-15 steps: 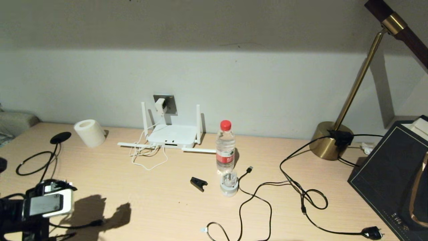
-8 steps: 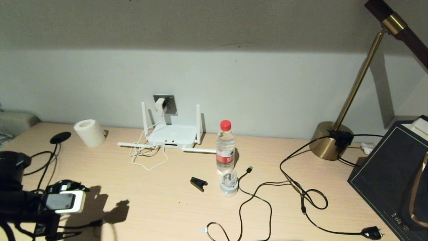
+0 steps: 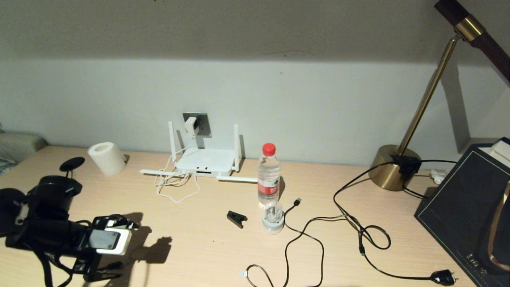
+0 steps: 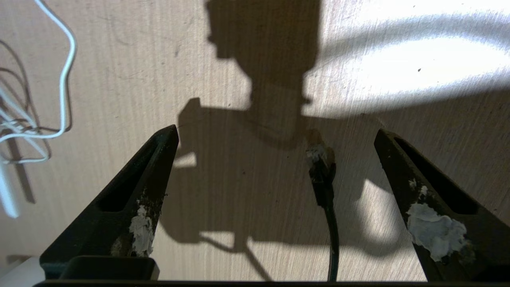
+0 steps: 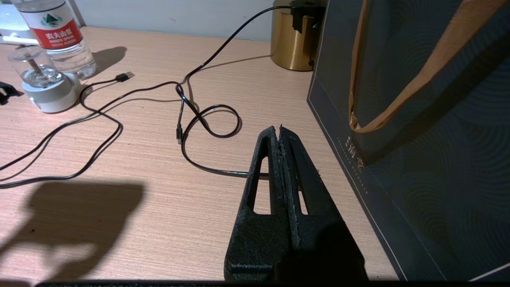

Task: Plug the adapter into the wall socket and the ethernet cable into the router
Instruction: Pick up cable

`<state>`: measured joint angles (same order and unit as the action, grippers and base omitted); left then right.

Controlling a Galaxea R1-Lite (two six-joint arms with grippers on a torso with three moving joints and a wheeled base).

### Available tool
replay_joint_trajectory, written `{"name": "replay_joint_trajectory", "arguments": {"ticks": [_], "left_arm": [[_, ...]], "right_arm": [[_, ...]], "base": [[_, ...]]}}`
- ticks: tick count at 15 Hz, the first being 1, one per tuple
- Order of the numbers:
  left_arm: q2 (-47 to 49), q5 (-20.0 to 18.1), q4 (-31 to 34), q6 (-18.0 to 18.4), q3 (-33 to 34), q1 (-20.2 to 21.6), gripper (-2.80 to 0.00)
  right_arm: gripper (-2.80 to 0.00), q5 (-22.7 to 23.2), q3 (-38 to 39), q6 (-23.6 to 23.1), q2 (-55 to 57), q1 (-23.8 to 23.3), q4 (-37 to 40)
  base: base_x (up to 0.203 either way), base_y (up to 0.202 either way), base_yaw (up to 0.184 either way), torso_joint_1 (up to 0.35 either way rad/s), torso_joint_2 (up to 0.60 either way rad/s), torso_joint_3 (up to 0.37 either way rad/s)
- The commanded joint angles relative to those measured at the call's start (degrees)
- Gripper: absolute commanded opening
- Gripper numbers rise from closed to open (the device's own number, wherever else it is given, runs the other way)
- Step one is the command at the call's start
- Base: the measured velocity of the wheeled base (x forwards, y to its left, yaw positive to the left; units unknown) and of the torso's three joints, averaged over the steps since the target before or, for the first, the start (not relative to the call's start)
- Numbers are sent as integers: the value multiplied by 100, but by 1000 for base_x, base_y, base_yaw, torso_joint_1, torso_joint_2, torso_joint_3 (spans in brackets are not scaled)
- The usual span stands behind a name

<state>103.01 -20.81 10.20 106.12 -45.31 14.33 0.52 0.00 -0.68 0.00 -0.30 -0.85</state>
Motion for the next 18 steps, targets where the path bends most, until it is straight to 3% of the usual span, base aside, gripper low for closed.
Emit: {"name": "replay_joint_trajectory", "arguments": {"ticks": [1, 4, 8, 18], "left_arm": [[216, -11, 52, 56, -60, 5, 0], [212, -7, 802, 154, -383, 3, 0], [202, 278, 1825, 855, -888, 424, 0], [914, 573, 1799, 893, -1215, 566, 0]], "right_arm": [[-280, 0, 26, -2, 9, 4, -3], [-280, 0, 26, -2, 9, -5, -3], [-280, 0, 26, -2, 9, 4, -3], [-280, 0, 26, -2, 9, 3, -3]], "base": [[0, 0, 0, 0, 0, 0], [0, 0, 0, 0, 0, 0], [0, 0, 0, 0, 0, 0], [0, 0, 0, 0, 0, 0]]}}
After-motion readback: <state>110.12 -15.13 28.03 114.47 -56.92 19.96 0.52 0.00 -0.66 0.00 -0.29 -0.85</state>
